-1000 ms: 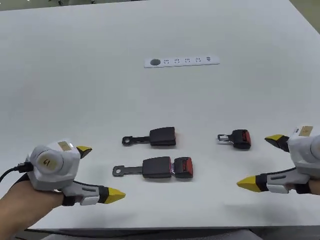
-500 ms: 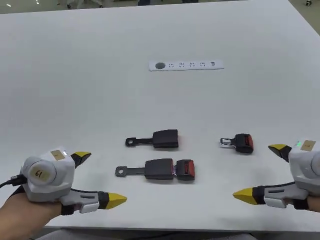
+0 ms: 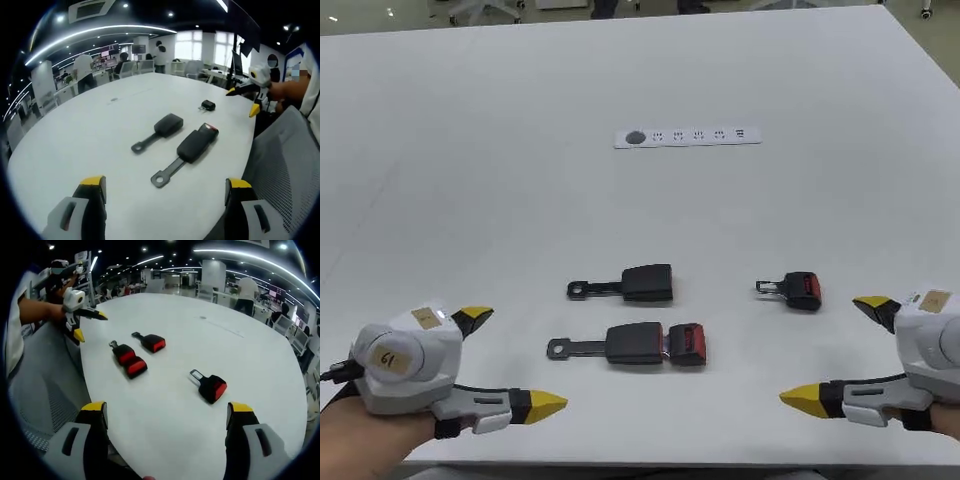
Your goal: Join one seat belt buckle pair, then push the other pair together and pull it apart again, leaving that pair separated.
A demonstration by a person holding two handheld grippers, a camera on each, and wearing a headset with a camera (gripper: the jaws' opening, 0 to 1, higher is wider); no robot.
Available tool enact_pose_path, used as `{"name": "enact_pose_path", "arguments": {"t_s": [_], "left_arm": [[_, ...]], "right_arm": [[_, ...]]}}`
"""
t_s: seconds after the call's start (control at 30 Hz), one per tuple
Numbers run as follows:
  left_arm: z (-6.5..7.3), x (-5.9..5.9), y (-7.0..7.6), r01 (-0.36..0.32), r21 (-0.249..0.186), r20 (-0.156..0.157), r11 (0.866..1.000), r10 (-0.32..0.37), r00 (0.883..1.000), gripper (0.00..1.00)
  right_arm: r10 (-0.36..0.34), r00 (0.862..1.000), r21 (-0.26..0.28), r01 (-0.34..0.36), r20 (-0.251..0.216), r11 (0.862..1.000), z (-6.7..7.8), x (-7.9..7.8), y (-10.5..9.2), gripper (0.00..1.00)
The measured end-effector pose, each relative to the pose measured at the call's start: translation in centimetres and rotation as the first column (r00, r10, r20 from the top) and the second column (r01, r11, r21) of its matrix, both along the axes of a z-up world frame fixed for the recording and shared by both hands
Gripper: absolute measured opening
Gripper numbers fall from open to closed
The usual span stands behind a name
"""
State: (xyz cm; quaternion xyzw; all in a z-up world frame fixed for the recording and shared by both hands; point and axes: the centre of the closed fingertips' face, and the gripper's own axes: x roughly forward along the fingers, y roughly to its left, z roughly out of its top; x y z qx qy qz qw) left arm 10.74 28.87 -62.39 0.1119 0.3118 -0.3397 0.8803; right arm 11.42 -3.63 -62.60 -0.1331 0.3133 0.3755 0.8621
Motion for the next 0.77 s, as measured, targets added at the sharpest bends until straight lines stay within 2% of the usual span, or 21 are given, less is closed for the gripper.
{"name": "enact_pose_path", "arguments": {"t_s": [0.13,0.6,0.73,0.77], "left_arm": [[0.0,0.1,0.2,-0.003,-0.005,0.009,1.000,0.003,1.000,1.00],[0.9,-0.7,0.5,-0.008,-0.007,0.020,1.000,0.008,1.000,1.00],[1.2,-1.3,0.4,0.025,0.029,0.025,0.999,-0.025,0.999,1.00],[1.4,-1.3,0.4,0.038,0.043,0.037,0.998,-0.039,0.999,1.00]], "right_arm": [[-0.007,1.000,0.003,0.007,0.000,1.000,0.0,0.0,-0.2,1.00],[-0.035,0.999,0.029,0.035,0.006,0.999,0.7,0.0,-0.3,1.00],[-0.047,0.999,0.026,0.047,0.013,0.999,1.0,0.0,-0.8,1.00],[-0.052,0.999,0.026,0.052,0.015,0.998,1.1,0.0,-1.0,1.00]]}}
